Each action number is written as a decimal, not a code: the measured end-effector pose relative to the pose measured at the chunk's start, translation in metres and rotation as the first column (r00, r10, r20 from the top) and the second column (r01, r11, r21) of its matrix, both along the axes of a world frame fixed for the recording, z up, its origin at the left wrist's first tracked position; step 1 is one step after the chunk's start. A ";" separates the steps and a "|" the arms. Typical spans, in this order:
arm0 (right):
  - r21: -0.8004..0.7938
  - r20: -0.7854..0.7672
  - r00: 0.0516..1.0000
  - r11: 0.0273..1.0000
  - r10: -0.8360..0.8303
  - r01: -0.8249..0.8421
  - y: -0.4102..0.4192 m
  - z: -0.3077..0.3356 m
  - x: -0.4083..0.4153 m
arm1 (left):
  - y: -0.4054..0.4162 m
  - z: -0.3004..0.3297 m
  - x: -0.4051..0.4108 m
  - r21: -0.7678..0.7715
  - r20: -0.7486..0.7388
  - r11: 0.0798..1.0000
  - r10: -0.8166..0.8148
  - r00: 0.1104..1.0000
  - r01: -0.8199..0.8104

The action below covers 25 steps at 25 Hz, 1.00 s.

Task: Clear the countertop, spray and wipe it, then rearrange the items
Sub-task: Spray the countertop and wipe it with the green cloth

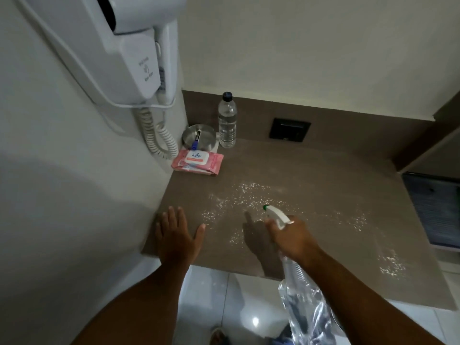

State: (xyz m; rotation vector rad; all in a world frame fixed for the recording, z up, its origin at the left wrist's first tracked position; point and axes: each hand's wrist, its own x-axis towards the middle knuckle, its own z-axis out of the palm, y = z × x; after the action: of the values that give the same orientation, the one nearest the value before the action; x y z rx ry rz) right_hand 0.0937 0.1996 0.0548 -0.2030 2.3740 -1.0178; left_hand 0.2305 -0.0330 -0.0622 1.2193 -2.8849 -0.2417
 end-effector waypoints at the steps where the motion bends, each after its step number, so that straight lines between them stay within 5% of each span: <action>1: 0.021 -0.030 0.999 1.000 -0.022 0.023 0.005 0.004 -0.007 | 0.001 0.001 0.000 -0.002 -0.012 1.000 0.000 1.000 0.000; 6: 0.025 -0.160 0.970 0.982 -0.182 0.189 0.039 0.023 -0.046 | 0.003 0.002 0.002 -0.033 -0.051 0.999 -0.016 0.999 0.014; 15: 0.165 -0.193 0.955 0.952 -0.224 0.257 0.123 0.050 -0.104 | 0.004 0.007 -0.017 -0.012 0.064 1.000 0.004 0.998 -0.004; 21: 0.029 -0.415 0.853 0.933 -0.315 0.358 0.228 0.102 -0.168 | 0.094 0.033 -0.152 0.094 -0.030 0.977 -0.187 0.982 0.189; 25: -0.201 -0.514 0.720 0.882 -0.466 0.427 0.307 0.116 -0.216 | 0.204 0.029 -0.285 0.139 -0.043 0.889 -0.434 0.900 0.436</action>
State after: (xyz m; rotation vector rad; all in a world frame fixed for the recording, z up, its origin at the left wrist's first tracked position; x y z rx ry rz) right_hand -0.1223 0.5067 0.1705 0.0832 3.0116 -1.4193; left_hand -0.0548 0.1713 -0.0331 0.5519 -3.1403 -0.4634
